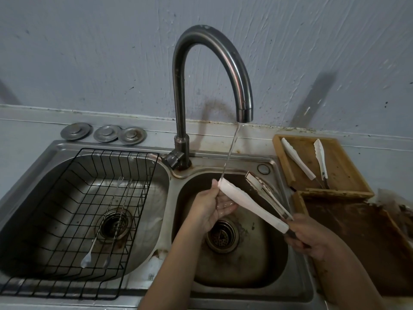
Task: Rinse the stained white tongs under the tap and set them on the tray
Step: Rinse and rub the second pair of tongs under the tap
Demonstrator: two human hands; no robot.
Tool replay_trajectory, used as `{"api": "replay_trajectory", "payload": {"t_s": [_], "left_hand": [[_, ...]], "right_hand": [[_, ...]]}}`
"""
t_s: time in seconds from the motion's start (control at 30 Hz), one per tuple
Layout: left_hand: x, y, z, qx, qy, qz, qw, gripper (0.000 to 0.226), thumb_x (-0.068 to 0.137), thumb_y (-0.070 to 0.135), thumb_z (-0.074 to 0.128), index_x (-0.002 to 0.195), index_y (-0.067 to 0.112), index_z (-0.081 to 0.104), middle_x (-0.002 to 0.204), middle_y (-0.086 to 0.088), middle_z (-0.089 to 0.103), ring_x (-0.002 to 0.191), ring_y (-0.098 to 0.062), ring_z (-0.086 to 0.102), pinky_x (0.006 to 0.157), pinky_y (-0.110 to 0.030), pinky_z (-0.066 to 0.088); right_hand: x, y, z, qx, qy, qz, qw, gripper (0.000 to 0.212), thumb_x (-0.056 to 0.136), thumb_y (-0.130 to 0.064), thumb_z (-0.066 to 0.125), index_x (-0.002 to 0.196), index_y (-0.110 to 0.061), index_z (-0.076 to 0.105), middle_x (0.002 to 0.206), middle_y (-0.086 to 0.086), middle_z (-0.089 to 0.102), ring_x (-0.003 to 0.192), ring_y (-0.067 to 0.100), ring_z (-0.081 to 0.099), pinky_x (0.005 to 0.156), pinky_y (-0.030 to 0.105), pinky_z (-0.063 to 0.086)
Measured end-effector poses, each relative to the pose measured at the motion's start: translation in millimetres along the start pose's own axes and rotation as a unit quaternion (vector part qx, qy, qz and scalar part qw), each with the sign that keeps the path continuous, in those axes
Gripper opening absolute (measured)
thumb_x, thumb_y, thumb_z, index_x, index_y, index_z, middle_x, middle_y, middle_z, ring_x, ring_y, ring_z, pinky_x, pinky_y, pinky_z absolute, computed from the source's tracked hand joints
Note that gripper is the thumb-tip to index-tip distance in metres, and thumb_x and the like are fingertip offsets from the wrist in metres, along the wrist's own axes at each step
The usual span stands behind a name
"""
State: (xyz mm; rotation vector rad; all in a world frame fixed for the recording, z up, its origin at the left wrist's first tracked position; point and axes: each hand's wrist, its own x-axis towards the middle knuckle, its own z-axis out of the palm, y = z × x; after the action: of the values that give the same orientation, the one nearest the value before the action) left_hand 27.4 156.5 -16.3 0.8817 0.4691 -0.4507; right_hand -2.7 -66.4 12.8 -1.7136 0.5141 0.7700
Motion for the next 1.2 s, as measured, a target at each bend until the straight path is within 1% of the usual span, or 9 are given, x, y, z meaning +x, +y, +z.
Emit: {"api": "replay_trajectory", "payload": {"t_s": [0.2,0.37,0.47,0.63,0.8,0.93,1.0,1.1,1.2], "left_hand": [[-1.8,-2.3,8.1,0.009,0.008,0.055,0.998,0.023,0.095,0.016,0.050,0.099,-0.003,0.062,0.092,-0.021,0.073,0.075,-0.021,0.073,0.073,-0.033,0.061],[-8.4,-4.7,6.6,0.030,0.008,0.084,0.996,0.016,0.080,-0.013,0.062,0.092,-0.002,0.064,0.083,-0.017,0.053,0.088,-0.027,0.067,0.074,-0.033,0.060],[-9.8,0.5,4.8,0.061,0.015,0.108,0.992,0.018,0.076,-0.012,0.067,0.087,0.001,0.065,0.074,-0.013,0.053,0.067,-0.015,0.068,0.074,-0.035,0.060],[-10.5,-5.0,12.9,0.033,0.012,0.145,0.989,0.015,0.077,-0.011,0.066,0.086,0.001,0.063,0.070,-0.007,0.066,0.083,-0.027,0.070,0.077,-0.040,0.059],[-13.4,-17.0,16.7,0.111,-0.007,0.165,0.980,0.027,0.072,-0.015,0.069,0.090,0.004,0.063,0.086,-0.017,0.065,0.076,-0.018,0.071,0.064,-0.024,0.059],[-13.2,-10.0,9.6,0.134,0.016,0.164,0.977,0.032,0.072,-0.004,0.074,0.102,-0.005,0.062,0.090,-0.020,0.073,0.087,-0.031,0.072,0.077,-0.040,0.059],[-13.2,-2.8,5.2,0.107,0.018,0.166,0.980,0.025,0.078,0.002,0.071,0.099,-0.004,0.062,0.086,-0.021,0.073,0.079,-0.033,0.072,0.075,-0.042,0.059],[-10.4,6.5,-1.0,0.025,0.018,0.170,0.985,0.018,0.085,0.001,0.062,0.098,-0.011,0.058,0.063,-0.013,0.071,0.049,-0.016,0.066,0.050,-0.024,0.055],[-10.7,10.1,-6.7,-0.019,0.038,0.157,0.987,0.018,0.088,0.007,0.059,0.097,-0.010,0.060,0.056,-0.010,0.068,0.042,-0.011,0.059,0.047,-0.019,0.052]], "right_hand": [[15.3,12.7,1.7,0.069,-0.014,0.021,0.997,0.013,0.090,-0.006,0.049,0.099,0.002,0.054,0.043,0.001,0.050,0.029,0.007,0.036,0.027,0.016,0.025],[18.3,9.3,0.0,0.068,-0.021,0.010,0.997,0.006,0.085,-0.001,0.051,0.081,0.000,0.055,0.040,0.001,0.045,0.028,0.008,0.034,0.028,0.013,0.023],[15.6,7.5,1.7,0.077,-0.033,0.015,0.996,0.005,0.084,0.002,0.050,0.086,0.003,0.055,0.040,0.002,0.045,0.028,0.008,0.035,0.027,0.015,0.023],[15.9,-2.7,15.5,0.068,-0.004,0.019,0.998,0.009,0.086,0.004,0.045,0.090,0.000,0.052,0.042,0.001,0.046,0.030,0.009,0.036,0.027,0.017,0.023],[19.5,-5.2,18.4,0.063,0.006,0.017,0.998,0.009,0.087,0.001,0.045,0.091,-0.003,0.052,0.045,0.001,0.046,0.031,0.009,0.036,0.027,0.017,0.023],[16.2,-3.4,17.8,0.107,-0.030,0.020,0.994,0.014,0.091,-0.002,0.045,0.101,0.002,0.054,0.050,0.003,0.047,0.031,0.007,0.035,0.026,0.016,0.022],[14.7,-4.2,20.9,0.110,-0.039,0.017,0.993,0.019,0.091,-0.002,0.042,0.106,0.003,0.053,0.050,0.002,0.046,0.031,0.007,0.034,0.026,0.016,0.021],[13.5,-11.0,32.5,0.083,-0.042,0.009,0.996,0.021,0.092,-0.002,0.039,0.109,0.000,0.052,0.050,0.001,0.045,0.033,0.007,0.032,0.027,0.017,0.020],[14.0,-17.3,46.5,0.064,-0.051,0.004,0.997,0.024,0.090,0.003,0.037,0.107,-0.001,0.054,0.048,0.000,0.044,0.033,0.006,0.031,0.028,0.016,0.018]]}}
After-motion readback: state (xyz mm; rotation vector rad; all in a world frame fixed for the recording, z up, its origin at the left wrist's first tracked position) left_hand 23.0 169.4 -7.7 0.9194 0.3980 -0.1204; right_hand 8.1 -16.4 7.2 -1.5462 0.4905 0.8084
